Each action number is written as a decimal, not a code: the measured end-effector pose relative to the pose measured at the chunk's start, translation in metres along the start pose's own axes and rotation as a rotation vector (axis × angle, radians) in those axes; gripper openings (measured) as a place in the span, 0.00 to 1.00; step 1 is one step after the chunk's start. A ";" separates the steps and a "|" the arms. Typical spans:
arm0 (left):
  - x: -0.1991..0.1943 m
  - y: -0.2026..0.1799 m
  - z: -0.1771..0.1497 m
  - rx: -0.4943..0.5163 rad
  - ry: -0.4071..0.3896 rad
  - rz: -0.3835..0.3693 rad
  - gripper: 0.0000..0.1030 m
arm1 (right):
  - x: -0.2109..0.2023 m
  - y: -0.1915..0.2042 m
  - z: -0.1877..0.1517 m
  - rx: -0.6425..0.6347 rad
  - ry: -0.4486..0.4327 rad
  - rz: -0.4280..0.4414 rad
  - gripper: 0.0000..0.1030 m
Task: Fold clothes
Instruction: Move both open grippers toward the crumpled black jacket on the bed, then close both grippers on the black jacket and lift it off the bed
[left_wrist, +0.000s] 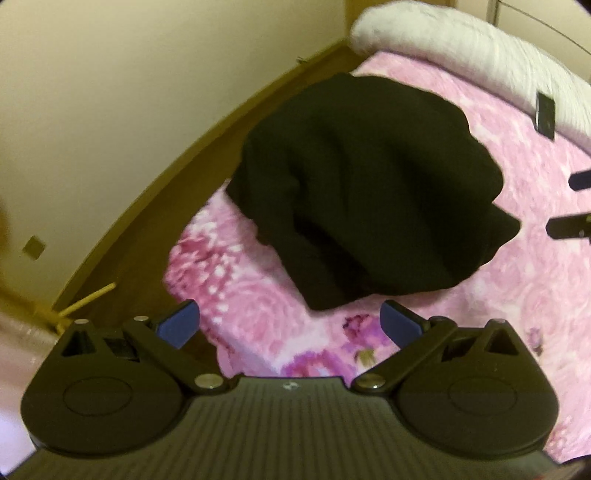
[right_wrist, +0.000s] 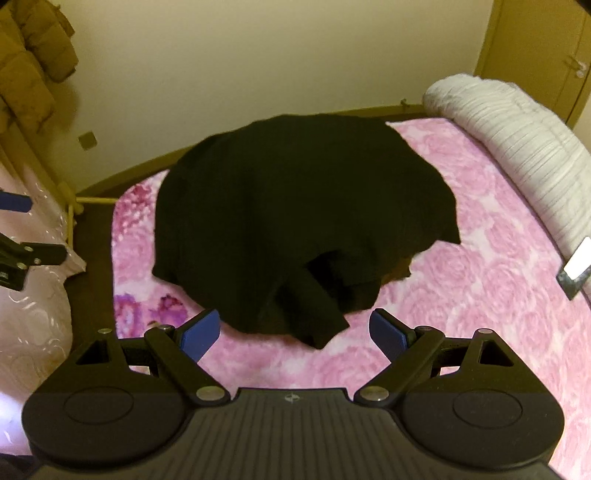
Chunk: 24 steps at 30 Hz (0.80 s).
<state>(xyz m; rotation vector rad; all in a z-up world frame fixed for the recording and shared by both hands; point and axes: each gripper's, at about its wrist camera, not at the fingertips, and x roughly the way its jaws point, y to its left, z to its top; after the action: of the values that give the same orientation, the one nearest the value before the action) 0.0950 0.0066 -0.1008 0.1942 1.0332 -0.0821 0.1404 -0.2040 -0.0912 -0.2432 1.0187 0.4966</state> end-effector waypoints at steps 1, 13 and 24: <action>0.014 0.001 0.004 0.015 -0.004 -0.020 1.00 | 0.010 -0.002 0.005 0.019 0.016 0.011 0.87; 0.164 0.026 0.047 0.101 0.058 -0.247 0.98 | 0.132 0.000 0.049 0.128 0.085 0.041 0.80; 0.086 0.045 0.085 0.074 -0.171 -0.357 0.01 | 0.096 -0.009 0.087 0.187 0.024 0.096 0.11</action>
<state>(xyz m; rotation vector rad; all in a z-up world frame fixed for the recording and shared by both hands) 0.2178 0.0355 -0.1266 0.0665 0.8852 -0.4538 0.2513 -0.1487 -0.1295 -0.0335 1.0964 0.4827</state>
